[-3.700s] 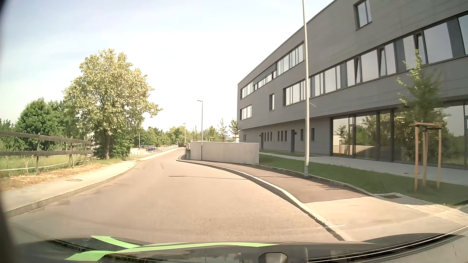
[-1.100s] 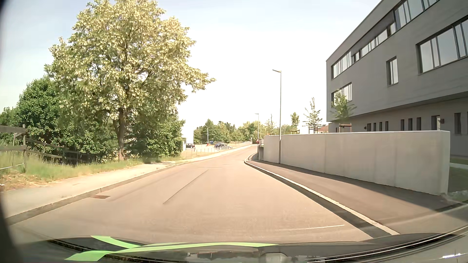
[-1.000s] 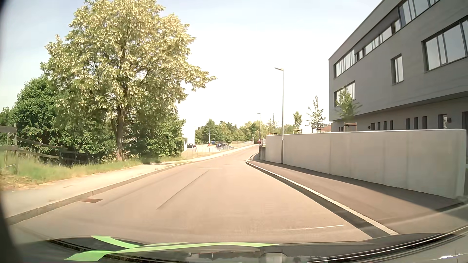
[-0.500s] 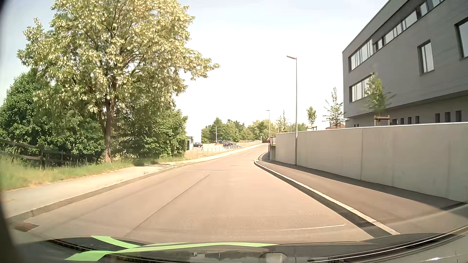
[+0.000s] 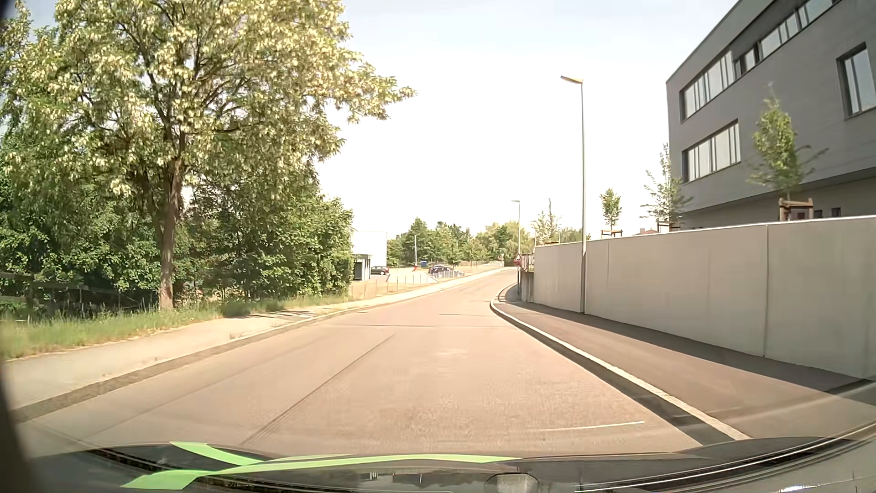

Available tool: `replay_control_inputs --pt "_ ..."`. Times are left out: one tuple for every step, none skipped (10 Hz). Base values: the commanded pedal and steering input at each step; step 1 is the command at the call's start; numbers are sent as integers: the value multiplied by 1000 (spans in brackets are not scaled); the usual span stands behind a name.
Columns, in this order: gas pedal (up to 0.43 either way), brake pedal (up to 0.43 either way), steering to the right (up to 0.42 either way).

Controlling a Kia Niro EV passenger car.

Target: Follow the waypoints while adhering to traffic rules and regulations

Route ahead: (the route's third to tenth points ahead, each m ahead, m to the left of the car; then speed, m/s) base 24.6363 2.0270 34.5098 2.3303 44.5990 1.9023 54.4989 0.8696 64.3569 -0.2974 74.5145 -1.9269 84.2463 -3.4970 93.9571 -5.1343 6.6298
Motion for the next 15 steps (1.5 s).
replay_control_inputs --pt "110 0 -16" --pt "110 0 -14" --pt "110 0 -13" --pt "110 0 -13" --pt "110 0 -13" --pt "110 0 -13" --pt "110 0 -14" --pt "110 0 -13" --pt "110 0 -13" --pt "110 0 -13" --pt "110 0 -14" --pt "110 0 -14" --pt "110 0 -16" --pt "110 0 -16" --pt "110 0 -16"
